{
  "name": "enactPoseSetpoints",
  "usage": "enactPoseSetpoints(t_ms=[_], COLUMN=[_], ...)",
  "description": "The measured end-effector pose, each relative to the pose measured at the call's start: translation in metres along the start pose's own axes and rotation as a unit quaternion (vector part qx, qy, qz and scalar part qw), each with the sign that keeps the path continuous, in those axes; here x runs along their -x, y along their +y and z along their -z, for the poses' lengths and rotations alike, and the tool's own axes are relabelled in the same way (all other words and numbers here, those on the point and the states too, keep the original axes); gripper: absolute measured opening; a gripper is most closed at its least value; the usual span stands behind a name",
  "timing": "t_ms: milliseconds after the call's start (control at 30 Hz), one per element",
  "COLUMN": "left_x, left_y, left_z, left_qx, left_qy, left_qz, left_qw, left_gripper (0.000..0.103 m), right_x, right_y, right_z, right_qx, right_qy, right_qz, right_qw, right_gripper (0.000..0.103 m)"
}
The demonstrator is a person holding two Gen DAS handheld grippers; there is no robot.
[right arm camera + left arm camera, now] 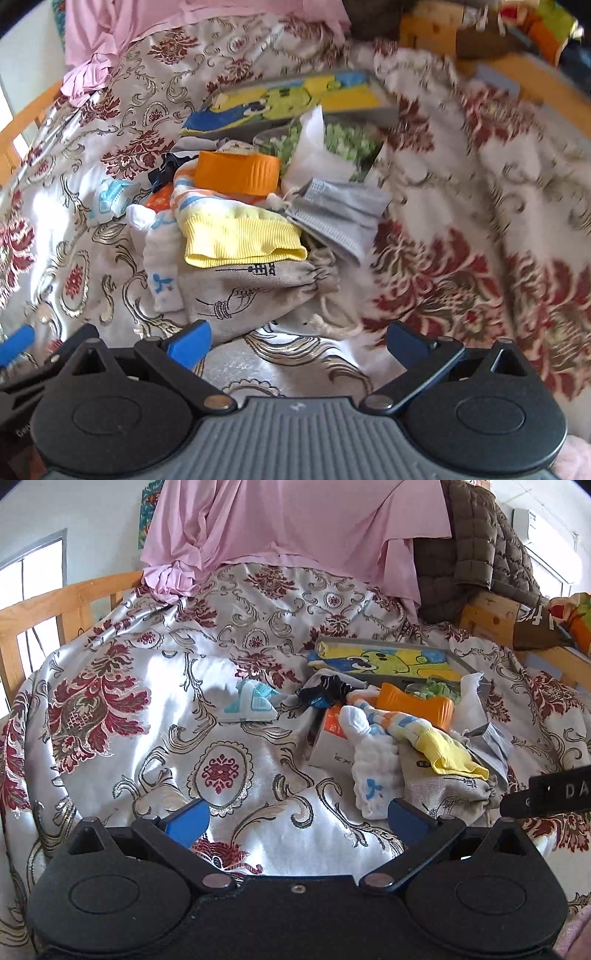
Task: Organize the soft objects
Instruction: 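Reach the left gripper to the grey drawstring pouch and close on it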
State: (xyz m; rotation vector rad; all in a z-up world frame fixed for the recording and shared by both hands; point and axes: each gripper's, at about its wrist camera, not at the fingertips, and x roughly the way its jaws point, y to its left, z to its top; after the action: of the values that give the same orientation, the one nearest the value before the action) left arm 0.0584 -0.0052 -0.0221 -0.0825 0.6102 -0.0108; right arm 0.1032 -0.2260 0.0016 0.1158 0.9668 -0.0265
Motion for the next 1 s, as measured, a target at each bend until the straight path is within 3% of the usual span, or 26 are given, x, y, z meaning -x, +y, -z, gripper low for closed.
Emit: enactPoseSetpoints(t_ms=[333, 467, 633, 767, 867, 1000], left_x=[-0.019, -0.027, -0.038, -0.051, -0.058, -0.073], left_y=[-0.004, -0.012, -0.024, -0.035, -0.044, -0.059], left_z=[-0.007, -0.009, -0.009, -0.007, -0.005, -0.003], left_qx=[-0.001, -0.008, -0.017, -0.022, -0.024, -0.036], left_qy=[0.019, 0.025, 0.037, 0.05, 0.057, 0.071], left_qz=[0.004, 0.019, 0.069, 0.114, 0.146, 0.189], left_qw=[0.9998, 0.9995, 0.9968, 0.992, 0.9873, 0.9788], left_gripper=[0.102, 0.102, 0.102, 0.102, 0.102, 0.101], right_x=[-0.029, -0.028, -0.024, -0.024, -0.032, -0.047], right_y=[-0.026, -0.038, -0.06, -0.06, -0.054, -0.06], right_z=[-0.015, -0.019, -0.029, -0.038, -0.045, -0.056], right_qx=[-0.039, -0.047, -0.054, -0.016, 0.02, 0.013], right_qy=[0.032, 0.018, -0.061, -0.106, -0.114, -0.108], right_qz=[-0.043, -0.066, -0.12, -0.134, -0.128, -0.113], right_qw=[0.998, 0.997, 0.989, 0.985, 0.985, 0.988], right_gripper=[0.103, 0.103, 0.103, 0.103, 0.103, 0.103])
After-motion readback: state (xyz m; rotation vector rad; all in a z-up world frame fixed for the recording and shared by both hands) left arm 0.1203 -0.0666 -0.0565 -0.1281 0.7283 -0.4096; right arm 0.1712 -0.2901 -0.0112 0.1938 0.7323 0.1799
